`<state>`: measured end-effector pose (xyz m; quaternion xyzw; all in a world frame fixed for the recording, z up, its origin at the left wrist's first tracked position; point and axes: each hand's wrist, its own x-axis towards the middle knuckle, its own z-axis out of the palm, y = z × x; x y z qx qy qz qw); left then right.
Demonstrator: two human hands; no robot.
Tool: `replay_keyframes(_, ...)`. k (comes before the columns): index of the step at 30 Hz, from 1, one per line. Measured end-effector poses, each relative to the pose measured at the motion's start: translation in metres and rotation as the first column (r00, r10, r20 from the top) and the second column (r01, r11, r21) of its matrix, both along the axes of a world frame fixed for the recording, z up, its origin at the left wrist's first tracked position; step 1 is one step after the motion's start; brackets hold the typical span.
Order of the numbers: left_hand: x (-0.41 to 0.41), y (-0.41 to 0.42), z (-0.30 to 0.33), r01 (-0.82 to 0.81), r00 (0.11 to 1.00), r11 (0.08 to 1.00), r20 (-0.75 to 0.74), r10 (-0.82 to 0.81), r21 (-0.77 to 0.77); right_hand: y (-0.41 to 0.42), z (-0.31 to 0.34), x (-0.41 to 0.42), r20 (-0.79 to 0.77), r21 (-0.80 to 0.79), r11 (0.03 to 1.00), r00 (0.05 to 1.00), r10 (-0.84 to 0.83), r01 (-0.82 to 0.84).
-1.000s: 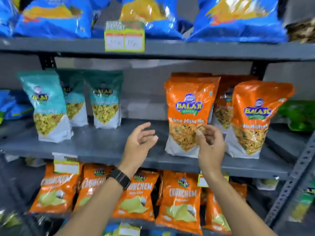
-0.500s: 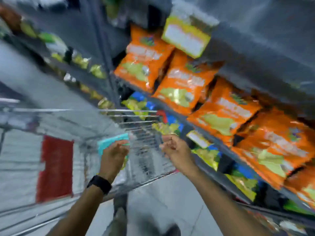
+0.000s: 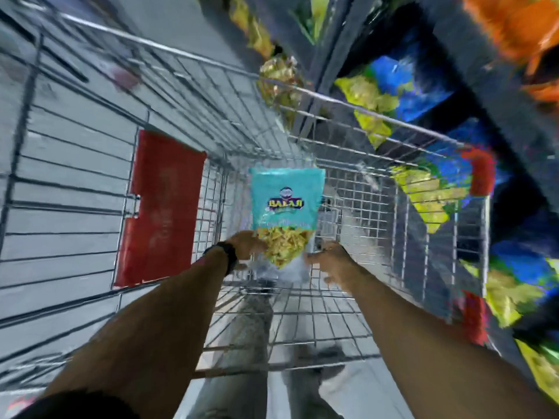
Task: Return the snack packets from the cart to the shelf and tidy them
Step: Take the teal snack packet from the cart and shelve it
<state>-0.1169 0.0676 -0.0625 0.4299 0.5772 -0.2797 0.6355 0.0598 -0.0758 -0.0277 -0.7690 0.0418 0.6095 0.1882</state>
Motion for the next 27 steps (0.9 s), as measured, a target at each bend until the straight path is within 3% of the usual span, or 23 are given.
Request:
replay_keyframes(3, -0.003, -0.009, -0.022, -0.068, 0.997, 0.997, 0.019, 0.068, -0.031, 0.010, -0.011, -0.009, -0.102, -0.013, 0.998, 0.993, -0.063, 0.062)
replay_keyframes(8, 0.001, -0.018, -0.024, -0.181, 0.982, 0.983, 0.042, 0.183, -0.043, 0.011, -0.019, -0.025, -0.006, -0.012, 1.000, 1.000, -0.024, 0.024)
replay_keyframes(16, 0.007, -0.023, 0.073, -0.117, 0.993, 0.992, -0.009, 0.117, -0.054, 0.002, 0.056, -0.017, 0.011, 0.112, 0.993, 1.000, 0.024, -0.025)
replay_keyframes(20, 0.008, -0.034, 0.153, -0.136, 0.982, 0.988, 0.143, 0.124, 0.079, -0.010, 0.135, -0.014, 0.106, 0.252, 0.964, 0.992, 0.065, -0.090)
replay_keyframes(23, 0.008, -0.053, 0.224, -0.138, 0.956, 0.967, 0.285, 0.074, 0.213, -0.033, 0.201, -0.013, 0.135, 0.414, 0.908, 0.991, 0.003, -0.059)
replay_keyframes(27, 0.013, -0.094, 0.332, -0.282, 0.851, 0.879, 0.524, 0.044, 0.385, -0.074, 0.291, -0.004, 0.223, 0.568, 0.821, 0.971, -0.087, -0.057)
